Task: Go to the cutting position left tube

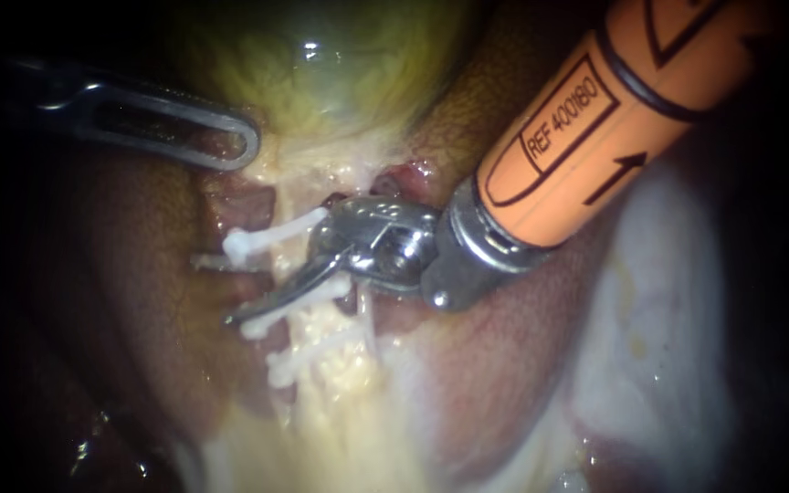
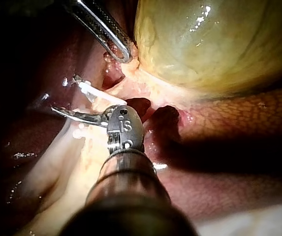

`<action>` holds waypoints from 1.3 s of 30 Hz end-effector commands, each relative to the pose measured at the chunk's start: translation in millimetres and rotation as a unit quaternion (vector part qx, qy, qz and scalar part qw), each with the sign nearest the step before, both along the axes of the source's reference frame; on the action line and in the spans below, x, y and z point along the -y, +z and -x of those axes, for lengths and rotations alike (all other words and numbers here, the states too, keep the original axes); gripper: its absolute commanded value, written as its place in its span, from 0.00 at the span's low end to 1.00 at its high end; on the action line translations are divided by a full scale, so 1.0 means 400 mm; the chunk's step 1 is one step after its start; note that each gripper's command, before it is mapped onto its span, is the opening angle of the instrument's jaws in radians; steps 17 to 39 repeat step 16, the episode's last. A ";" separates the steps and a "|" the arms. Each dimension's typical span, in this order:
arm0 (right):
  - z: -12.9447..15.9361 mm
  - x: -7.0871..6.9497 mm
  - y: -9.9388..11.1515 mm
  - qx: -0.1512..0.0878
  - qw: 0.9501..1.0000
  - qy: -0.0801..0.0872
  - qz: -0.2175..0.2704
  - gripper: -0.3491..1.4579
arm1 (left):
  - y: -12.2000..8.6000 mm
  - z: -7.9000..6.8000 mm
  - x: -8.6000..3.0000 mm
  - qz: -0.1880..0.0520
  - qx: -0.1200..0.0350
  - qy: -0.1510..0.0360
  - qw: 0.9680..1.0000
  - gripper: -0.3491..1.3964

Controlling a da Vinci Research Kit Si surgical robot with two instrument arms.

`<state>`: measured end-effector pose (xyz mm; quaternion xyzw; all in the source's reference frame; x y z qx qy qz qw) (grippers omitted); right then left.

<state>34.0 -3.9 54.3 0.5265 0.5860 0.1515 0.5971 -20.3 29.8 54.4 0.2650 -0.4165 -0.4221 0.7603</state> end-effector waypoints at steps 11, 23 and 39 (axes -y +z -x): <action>-0.0003 0.0003 -0.0025 0.005 1.000 -0.003 -0.012 0.82 | -0.0001 0.0000 -0.0001 0.000 0.000 0.000 1.000 0.00; -0.0003 0.0005 -0.0021 0.006 1.000 0.002 -0.012 0.82 | -0.0001 0.0000 -0.0001 0.000 0.000 0.000 1.000 0.00; -0.0003 0.0005 -0.0021 0.006 1.000 0.002 -0.012 0.82 | -0.0001 0.0000 -0.0001 0.000 0.000 0.000 1.000 0.00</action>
